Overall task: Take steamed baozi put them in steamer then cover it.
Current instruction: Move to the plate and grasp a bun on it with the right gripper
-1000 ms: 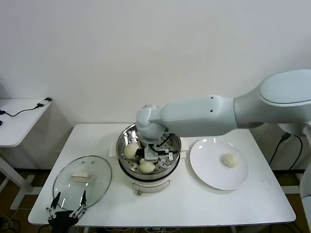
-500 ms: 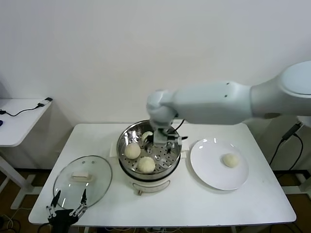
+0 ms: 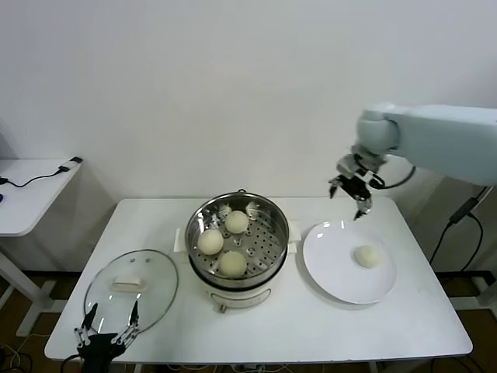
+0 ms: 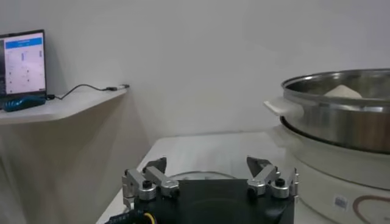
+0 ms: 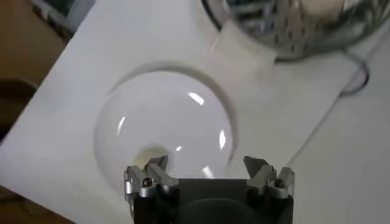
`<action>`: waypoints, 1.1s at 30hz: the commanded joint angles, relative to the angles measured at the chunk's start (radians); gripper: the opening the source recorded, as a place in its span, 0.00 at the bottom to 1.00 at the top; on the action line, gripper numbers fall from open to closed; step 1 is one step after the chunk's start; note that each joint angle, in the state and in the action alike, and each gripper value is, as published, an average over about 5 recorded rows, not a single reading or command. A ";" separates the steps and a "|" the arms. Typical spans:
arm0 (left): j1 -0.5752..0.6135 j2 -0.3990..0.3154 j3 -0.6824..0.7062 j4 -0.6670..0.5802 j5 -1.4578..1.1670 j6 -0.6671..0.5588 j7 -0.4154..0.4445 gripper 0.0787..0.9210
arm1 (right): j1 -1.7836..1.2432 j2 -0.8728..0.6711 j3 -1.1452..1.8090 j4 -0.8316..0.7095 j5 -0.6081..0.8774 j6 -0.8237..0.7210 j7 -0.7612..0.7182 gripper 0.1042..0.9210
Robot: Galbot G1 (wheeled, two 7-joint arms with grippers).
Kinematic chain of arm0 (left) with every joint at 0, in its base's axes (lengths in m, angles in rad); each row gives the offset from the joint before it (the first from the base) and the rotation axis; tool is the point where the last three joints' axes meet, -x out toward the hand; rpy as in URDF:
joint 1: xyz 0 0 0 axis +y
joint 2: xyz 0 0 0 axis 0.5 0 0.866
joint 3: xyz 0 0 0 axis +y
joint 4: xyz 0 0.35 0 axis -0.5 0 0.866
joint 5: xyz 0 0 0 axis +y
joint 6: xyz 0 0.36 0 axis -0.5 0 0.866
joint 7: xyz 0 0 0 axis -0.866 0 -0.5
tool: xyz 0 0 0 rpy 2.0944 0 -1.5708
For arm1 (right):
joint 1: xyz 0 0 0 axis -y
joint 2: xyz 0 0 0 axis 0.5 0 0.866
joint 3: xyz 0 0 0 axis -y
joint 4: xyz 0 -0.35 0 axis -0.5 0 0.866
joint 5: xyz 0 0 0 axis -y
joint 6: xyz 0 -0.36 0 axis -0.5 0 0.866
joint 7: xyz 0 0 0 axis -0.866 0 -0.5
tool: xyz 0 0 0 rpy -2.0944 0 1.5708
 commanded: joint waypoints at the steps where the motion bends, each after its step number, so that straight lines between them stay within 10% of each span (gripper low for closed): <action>1: 0.000 -0.003 0.000 0.004 0.001 0.001 0.000 0.88 | -0.276 -0.231 0.090 -0.115 -0.025 -0.177 0.020 0.88; 33: 0.018 -0.019 0.002 0.022 0.022 -0.009 -0.002 0.88 | -0.636 -0.088 0.409 -0.327 -0.120 -0.261 0.156 0.88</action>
